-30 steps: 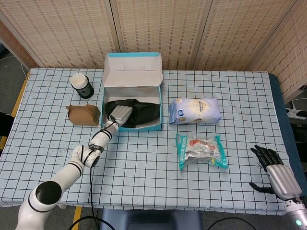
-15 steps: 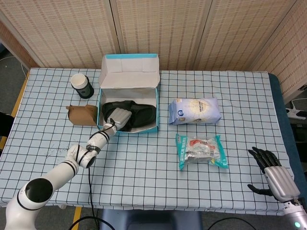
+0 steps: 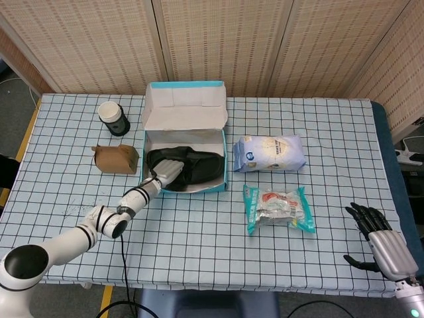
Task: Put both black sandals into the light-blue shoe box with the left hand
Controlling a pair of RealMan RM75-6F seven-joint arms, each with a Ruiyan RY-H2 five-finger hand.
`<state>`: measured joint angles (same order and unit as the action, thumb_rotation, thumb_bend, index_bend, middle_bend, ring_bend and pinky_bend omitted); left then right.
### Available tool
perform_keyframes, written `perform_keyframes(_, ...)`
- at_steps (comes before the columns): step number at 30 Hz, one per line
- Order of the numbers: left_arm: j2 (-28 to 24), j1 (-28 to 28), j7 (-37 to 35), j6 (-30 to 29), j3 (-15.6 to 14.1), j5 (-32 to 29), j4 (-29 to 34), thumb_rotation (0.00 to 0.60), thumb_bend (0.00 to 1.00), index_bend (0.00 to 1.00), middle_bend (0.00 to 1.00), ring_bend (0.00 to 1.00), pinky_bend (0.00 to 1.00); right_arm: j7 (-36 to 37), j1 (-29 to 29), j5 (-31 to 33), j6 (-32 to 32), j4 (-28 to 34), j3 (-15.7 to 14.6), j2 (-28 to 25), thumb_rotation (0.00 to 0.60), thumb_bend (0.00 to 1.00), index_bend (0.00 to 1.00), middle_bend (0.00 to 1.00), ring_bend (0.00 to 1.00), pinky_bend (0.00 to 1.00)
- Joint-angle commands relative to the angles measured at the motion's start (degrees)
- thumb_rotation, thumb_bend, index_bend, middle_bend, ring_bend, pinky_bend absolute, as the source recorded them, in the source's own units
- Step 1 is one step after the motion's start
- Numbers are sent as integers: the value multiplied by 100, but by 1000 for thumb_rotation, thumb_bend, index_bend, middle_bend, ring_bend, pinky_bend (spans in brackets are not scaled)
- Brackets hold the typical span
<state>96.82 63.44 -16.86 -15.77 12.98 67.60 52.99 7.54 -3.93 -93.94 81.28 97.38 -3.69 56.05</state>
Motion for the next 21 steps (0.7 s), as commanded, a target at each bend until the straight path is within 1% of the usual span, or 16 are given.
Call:
perform_keyframes(1,-413,-115,-359,26,288,-96,538,600,459,0,0,0,93,-15,11,-21,22,7,-8,6,600,74,0,0,0,0)
perform_keyframes(4,-529,-168,-445,-42,344,-21,660,600,405,0,0,0,67,-37,17,-13,30,12,-5,16,600,74,0,0,0,0)
perform_keyframes(6,-565,-192,-514,-64,377,-1,700,600,390,0,0,0,58,-46,19,-11,31,13,-5,21,600,74,0,0,0,0)
perform_keyframes(12,-695,-327,-918,-311,620,139,947,600,391,0,0,0,56,-58,14,-2,16,12,-4,22,600,74,0,0,0,0)
perform_keyframes(15,-815,-368,-1196,-325,724,254,1104,600,390,0,0,0,55,-52,16,8,22,6,2,21,600,74,0,0,0,0)
perform_keyframes(21,-946,-456,-1577,-579,819,533,1264,600,391,0,0,0,54,-67,17,12,26,0,5,26,600,74,0,0,0,0)
